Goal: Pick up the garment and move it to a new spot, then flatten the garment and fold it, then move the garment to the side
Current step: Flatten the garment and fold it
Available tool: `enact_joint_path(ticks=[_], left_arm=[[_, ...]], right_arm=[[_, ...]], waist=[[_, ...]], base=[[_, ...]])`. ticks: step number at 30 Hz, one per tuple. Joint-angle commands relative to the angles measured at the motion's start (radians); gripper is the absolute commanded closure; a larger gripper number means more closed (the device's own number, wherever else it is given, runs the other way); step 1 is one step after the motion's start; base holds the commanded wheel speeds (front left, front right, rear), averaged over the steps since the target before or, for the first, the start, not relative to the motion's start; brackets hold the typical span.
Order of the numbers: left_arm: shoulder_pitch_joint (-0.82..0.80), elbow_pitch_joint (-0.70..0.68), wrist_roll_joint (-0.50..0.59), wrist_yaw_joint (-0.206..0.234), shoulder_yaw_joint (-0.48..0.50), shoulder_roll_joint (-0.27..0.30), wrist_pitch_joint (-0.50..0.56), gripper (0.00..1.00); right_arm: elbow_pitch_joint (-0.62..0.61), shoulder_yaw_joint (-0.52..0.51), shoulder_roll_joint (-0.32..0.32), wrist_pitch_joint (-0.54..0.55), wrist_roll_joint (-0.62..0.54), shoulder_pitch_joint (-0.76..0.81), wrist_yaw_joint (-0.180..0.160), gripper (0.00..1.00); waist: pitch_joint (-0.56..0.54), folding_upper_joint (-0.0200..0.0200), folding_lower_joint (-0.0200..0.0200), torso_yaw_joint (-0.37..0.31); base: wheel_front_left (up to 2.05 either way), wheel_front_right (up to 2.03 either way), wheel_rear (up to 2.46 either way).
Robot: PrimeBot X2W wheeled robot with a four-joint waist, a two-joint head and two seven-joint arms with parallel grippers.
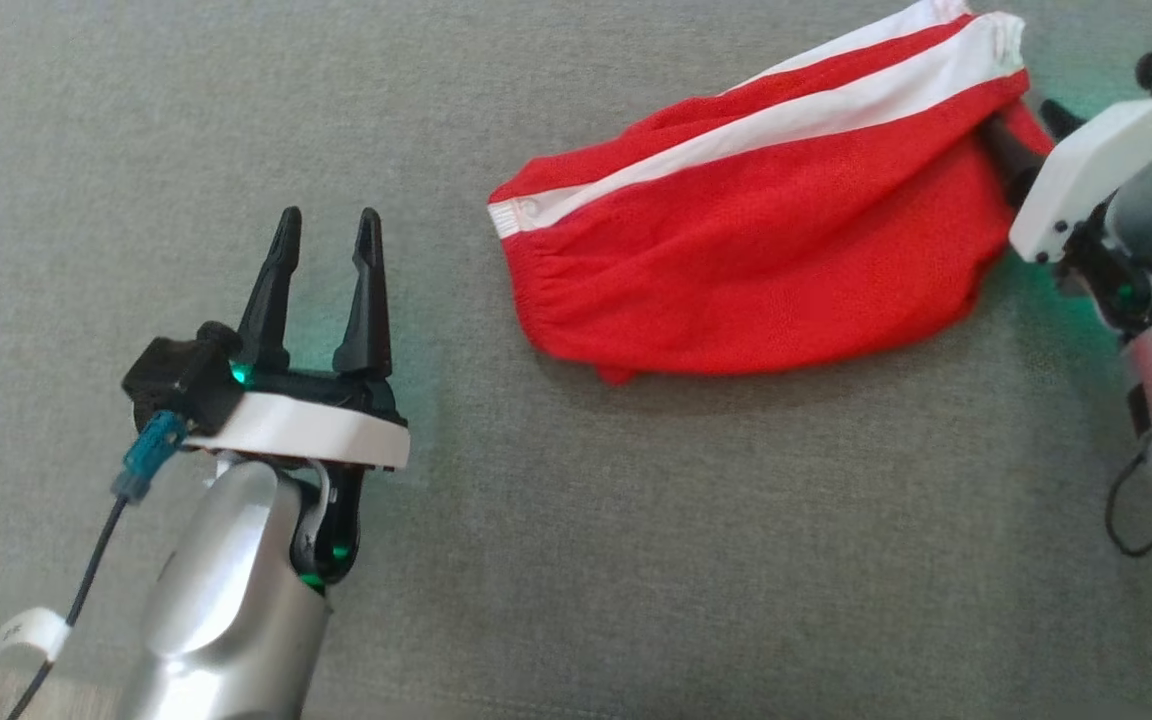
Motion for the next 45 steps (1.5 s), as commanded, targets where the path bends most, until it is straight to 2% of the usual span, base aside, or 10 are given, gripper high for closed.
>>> enact_joint_path(ticks=[1, 6, 8, 9, 21, 28, 32, 36, 40, 45], left_arm=[[0.002, -0.029, 0.014, -0.005, 0.046, 0.013, -0.009, 0.00], [0.020, -0.024, 0.037, -0.026, 0.076, -0.011, -0.009, 0.00], [0.023, -0.023, 0.043, -0.030, 0.086, -0.017, -0.009, 0.00], [0.025, -0.023, 0.046, -0.032, 0.090, -0.019, -0.009, 0.00], [0.071, -0.013, 0.069, -0.043, 0.134, -0.010, -0.009, 0.00], [0.121, -0.021, 0.075, -0.045, 0.143, 0.002, -0.009, 0.00], [0.134, -0.024, 0.075, -0.045, 0.135, 0.000, -0.009, 0.00], [0.134, -0.021, 0.072, -0.046, 0.122, -0.003, -0.009, 0.00], [0.131, -0.020, 0.068, -0.046, 0.110, -0.005, -0.010, 0.00], [0.129, -0.019, 0.062, -0.046, 0.107, -0.006, -0.010, 0.00]], right_arm=[[0.003, 0.005, 0.013, 0.002, -0.025, -0.015, -0.001, 0.00], [0.092, 0.032, 0.046, 0.090, -0.123, -0.023, -0.001, 0.00], [0.085, 0.052, 0.052, 0.106, -0.126, -0.015, -0.001, 0.63], [0.076, 0.062, 0.052, 0.104, -0.125, -0.010, -0.001, 1.00], [-0.112, 0.077, -0.010, -0.013, -0.065, 0.079, -0.001, 1.00], [-0.277, -0.088, -0.082, -0.007, -0.168, 0.206, -0.001, 1.00], [-0.388, -0.203, -0.081, 0.049, -0.245, 0.283, -0.001, 1.00], [-0.494, -0.254, -0.049, 0.111, -0.296, 0.325, -0.001, 1.00], [-0.591, -0.206, -0.003, 0.165, -0.318, 0.327, -0.001, 1.00], [-0.654, -0.043, 0.062, 0.218, -0.310, 0.292, -0.001, 1.00]], waist=[[0.008, 0.0000, -0.0001, 0.013], [0.004, 0.0000, -0.0001, 0.032], [-0.001, 0.0000, -0.0001, 0.033], [-0.004, 0.0000, -0.0001, 0.032], [-0.087, 0.0000, -0.0001, -0.054], [-0.150, 0.0000, -0.0001, -0.113], [-0.164, 0.0000, -0.0001, -0.119], [-0.165, 0.0000, -0.0001, -0.108], [-0.164, 0.0000, -0.0001, -0.092], [-0.164, 0.0000, -0.0001, -0.071]], base=[[0.00, 0.00, 0.00], [0.00, 0.00, 0.00], [0.00, 0.00, 0.00], [0.00, 0.00, 0.00], [0.00, 0.00, 0.00], [0.00, 0.00, 0.00], [0.00, 0.00, 0.00], [0.00, 0.00, 0.00], [0.00, 0.00, 0.00], [0.00, 0.00, 0.00]])
